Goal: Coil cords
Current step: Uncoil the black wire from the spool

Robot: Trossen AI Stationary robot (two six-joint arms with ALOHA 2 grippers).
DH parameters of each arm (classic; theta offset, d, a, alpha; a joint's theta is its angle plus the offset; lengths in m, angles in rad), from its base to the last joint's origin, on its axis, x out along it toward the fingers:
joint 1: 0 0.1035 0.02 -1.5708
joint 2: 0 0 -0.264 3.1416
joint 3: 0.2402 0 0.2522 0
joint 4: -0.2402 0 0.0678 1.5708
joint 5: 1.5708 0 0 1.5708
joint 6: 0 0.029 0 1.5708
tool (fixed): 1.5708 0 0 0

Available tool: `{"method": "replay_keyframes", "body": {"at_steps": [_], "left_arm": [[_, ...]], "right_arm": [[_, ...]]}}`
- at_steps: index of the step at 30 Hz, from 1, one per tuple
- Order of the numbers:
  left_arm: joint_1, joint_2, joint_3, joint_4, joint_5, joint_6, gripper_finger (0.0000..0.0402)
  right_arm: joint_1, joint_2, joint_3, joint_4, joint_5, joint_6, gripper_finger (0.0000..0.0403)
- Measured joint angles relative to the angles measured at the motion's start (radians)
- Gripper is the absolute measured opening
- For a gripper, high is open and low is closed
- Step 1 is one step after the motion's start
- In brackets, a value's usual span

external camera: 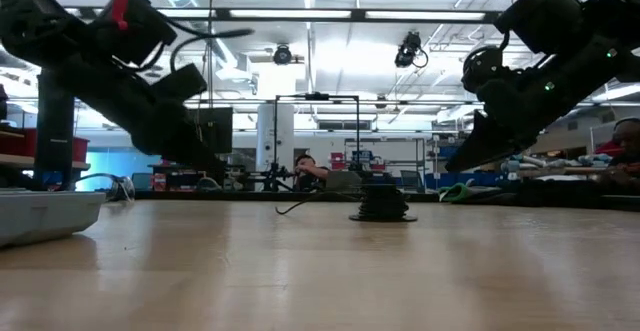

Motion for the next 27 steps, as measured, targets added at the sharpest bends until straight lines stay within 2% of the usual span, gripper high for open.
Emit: {"method": "replay_keyframes", "body": {"at_steps": [3, 11, 15, 22, 27], "left_arm": [[0.0, 0.072, 0.017, 0.041, 0.036, 0.016, 0.0106], [0.0, 0.142, 0.064, 0.069, 0.036, 0.063, 0.0106], [0.0, 0.143, 0.064, 0.086, 0.036, 0.065, 0.0106], [0.0, 0.143, 0.062, 0.152, 0.035, 0.087, 0.0106], [0.0, 0.143, 0.063, 0.195, 0.035, 0.09, 0.0106]], "right_arm": [[0.0, 0.0, 0.0, -0.007, 0.0, 0.0, 0.0066], [0.0, 0.001, 0.0, -0.12, 0.012, -0.001, 0.0061], [0.0, 0.012, 0.0, -0.165, 0.013, 0.022, 0.0061], [-0.004, 0.064, 0.0, -0.13, 0.014, 0.035, 0.0059], [0.002, 0.115, 0.0, -0.091, 0.008, 0.123, 0.0058]]}}
